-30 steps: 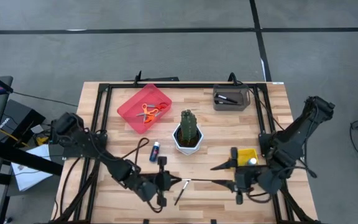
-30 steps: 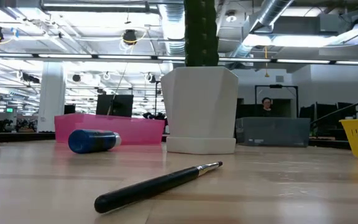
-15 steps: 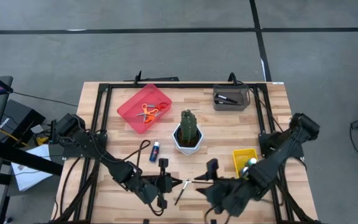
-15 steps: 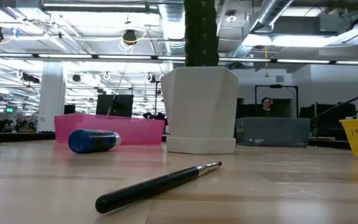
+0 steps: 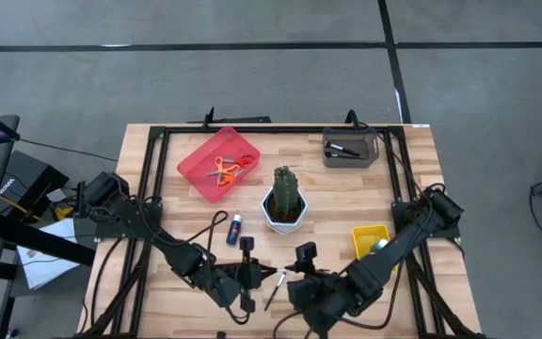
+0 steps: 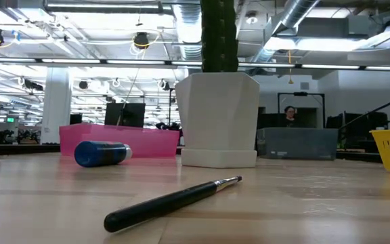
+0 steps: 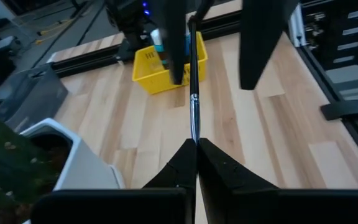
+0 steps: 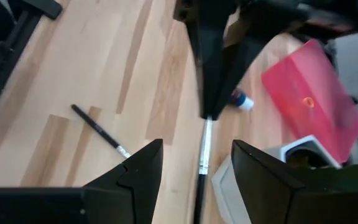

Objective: Pick & Place Paint Supplies
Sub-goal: Put the top foundation brush into the black bin

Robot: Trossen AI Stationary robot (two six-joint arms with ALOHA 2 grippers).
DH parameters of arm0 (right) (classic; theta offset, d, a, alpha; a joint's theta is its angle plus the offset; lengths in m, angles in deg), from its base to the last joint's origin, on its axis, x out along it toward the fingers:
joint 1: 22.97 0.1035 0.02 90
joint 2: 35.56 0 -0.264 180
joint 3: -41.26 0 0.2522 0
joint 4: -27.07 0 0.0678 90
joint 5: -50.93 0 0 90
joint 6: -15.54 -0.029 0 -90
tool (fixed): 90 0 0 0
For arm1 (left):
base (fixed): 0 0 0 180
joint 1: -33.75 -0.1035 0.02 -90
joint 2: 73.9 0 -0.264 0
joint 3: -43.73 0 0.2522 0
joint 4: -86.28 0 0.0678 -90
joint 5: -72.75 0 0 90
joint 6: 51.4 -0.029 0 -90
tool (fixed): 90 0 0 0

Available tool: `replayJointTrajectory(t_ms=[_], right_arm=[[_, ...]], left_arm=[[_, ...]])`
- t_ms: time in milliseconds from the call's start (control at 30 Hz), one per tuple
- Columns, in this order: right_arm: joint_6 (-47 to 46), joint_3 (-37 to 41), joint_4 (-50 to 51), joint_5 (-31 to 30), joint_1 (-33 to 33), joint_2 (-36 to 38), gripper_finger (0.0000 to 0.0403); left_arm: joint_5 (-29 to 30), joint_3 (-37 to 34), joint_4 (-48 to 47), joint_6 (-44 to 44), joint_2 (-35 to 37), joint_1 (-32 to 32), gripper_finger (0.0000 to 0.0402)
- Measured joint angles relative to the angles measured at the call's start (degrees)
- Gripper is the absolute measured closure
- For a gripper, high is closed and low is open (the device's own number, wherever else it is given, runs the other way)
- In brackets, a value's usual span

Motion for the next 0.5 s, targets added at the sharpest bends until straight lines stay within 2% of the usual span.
replayJointTrajectory(t_ms=[267,500], right_arm=[[-2.92,-0.08,3.01,0.99,-1.27,0.02,0.0217],[-2.9,-0.08,3.04,1.01,-1.12,0.02,0.0217]], left_arm=[[3.05,0.0,0.29,-0.04,0.0,0.07,0.0401],[3.14,0.0,5.4,-4.36,0.0,1.38,0.0401]])
